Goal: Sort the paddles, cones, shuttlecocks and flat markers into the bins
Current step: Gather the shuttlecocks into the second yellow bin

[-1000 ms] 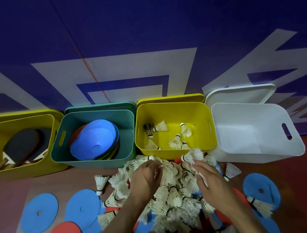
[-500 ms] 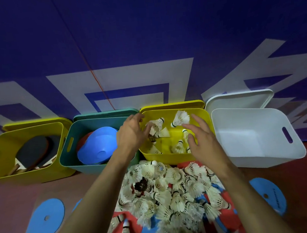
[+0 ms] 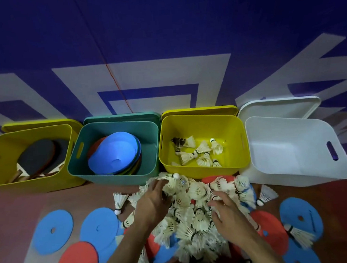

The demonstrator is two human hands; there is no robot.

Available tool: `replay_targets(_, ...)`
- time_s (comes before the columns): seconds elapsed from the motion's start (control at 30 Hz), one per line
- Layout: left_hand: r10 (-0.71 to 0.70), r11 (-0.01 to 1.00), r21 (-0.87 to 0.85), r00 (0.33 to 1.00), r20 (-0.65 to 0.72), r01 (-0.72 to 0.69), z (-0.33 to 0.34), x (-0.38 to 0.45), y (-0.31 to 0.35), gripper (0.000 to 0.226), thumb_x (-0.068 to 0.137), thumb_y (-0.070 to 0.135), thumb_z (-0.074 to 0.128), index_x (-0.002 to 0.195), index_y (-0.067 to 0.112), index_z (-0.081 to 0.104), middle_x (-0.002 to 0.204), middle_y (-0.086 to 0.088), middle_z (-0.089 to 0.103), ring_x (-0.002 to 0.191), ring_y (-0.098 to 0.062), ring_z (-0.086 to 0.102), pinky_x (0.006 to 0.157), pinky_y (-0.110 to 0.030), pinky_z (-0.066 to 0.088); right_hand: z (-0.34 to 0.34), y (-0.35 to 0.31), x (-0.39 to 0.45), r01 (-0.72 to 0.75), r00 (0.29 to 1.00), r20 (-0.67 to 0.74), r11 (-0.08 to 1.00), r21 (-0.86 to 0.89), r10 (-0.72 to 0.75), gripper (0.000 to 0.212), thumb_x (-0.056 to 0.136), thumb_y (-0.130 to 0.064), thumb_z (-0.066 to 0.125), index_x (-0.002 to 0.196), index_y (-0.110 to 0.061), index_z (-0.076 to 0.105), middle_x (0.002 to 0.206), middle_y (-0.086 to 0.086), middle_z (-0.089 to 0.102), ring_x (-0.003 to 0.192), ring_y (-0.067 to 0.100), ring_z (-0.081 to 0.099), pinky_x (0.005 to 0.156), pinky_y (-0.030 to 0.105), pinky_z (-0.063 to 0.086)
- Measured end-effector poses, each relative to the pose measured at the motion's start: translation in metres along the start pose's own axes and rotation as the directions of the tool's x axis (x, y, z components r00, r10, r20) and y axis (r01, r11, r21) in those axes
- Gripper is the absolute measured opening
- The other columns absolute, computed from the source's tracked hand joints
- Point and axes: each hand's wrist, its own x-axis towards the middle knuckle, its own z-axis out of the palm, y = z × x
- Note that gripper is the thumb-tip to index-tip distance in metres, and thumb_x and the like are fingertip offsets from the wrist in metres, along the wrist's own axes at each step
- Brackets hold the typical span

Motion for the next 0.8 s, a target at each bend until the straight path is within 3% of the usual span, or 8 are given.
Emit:
replay_targets(0.1, 0.018, 0.999, 0.046, 1.000, 0.026, -0.019, 0.011, 0.007, 0.002, 0.047, 0.092, 0.041, 0.061, 0.134, 0.028, 0.045, 0.134, 0.008, 0.047, 0.087, -0.012, 0.067, 0.065, -0.033, 0.057, 0.007, -0.007, 0.009, -0.013, 0.994, 0.104, 0.998, -0.068, 0.020, 0.041, 0.101, -0.031, 0.043, 0.142, -0.032, 0.040, 0.155, -0.008, 0.009, 0.138, 0.020, 0.036, 0.101, 0.035, 0.048)
replay_targets(0.23, 0.011, 0.994, 0.105, 0.998, 0.065, -0.018, 0.016, 0.015, 0.002, 0.043, 0.094, 0.039, 0.059, 0.134, 0.028, 0.047, 0.135, 0.009, 0.047, 0.091, -0.015, 0.067, 0.064, -0.034, 0.056, 0.004, -0.016, 0.029, -0.044, 0.989, 0.135, 0.995, -0.088, 0.056, 0.054, 0.101, -0.027, 0.042, 0.151, -0.037, 0.025, 0.159, -0.004, 0.009, 0.141, 0.023, 0.033, 0.099, 0.036, 0.048)
replay_targets(0.4, 0.012, 0.987, 0.158, 0.998, 0.069, -0.023, 0.022, 0.025, -0.003, 0.025, 0.098, 0.041, 0.054, 0.117, 0.028, 0.062, 0.119, 0.008, 0.061, 0.086, -0.015, 0.067, 0.059, -0.029, 0.053, 0.005, -0.027, 0.055, -0.099, 0.975, 0.180, 0.979, -0.181, 0.132, 0.052, 0.100, -0.028, 0.045, 0.150, -0.034, 0.032, 0.156, 0.003, 0.017, 0.141, 0.028, 0.032, 0.106, 0.041, 0.045)
replay_targets(0.53, 0.019, 0.984, 0.175, 0.999, 0.029, -0.024, 0.020, 0.029, -0.001, 0.027, 0.100, 0.046, 0.044, 0.106, 0.029, 0.064, 0.108, 0.011, 0.064, 0.078, -0.013, 0.066, 0.060, -0.033, 0.056, 0.010, -0.030, 0.068, -0.119, 0.950, 0.249, 0.956, -0.269, 0.188, 0.049, 0.100, -0.031, 0.045, 0.149, -0.025, 0.037, 0.155, 0.004, 0.021, 0.138, 0.028, 0.033, 0.106, 0.043, 0.044)
replay_targets(0.67, 0.064, 0.996, 0.061, 0.994, -0.089, -0.058, -0.014, 0.020, 0.020, 0.023, 0.101, 0.048, 0.045, 0.100, 0.032, 0.062, 0.101, 0.014, 0.063, 0.074, -0.009, 0.065, 0.057, -0.034, 0.054, 0.014, -0.027, 0.072, -0.144, 0.940, 0.256, 0.942, -0.302, 0.225, 0.054, 0.101, -0.031, 0.043, 0.150, -0.009, 0.033, 0.157, 0.006, 0.021, 0.143, 0.030, 0.027, 0.113, 0.044, 0.037)
replay_targets(0.8, 0.145, 0.985, -0.065, 0.968, -0.203, -0.161, -0.068, 0.008, 0.047, 0.023, 0.101, 0.051, 0.047, 0.097, 0.033, 0.061, 0.095, 0.019, 0.062, 0.062, -0.002, 0.060, 0.054, -0.029, 0.052, 0.014, -0.019, 0.071, -0.148, 0.952, 0.225, 0.955, -0.257, 0.208, 0.058, 0.101, -0.031, 0.041, 0.152, -0.006, 0.029, 0.160, 0.006, 0.022, 0.146, 0.029, 0.025, 0.116, 0.040, 0.033)
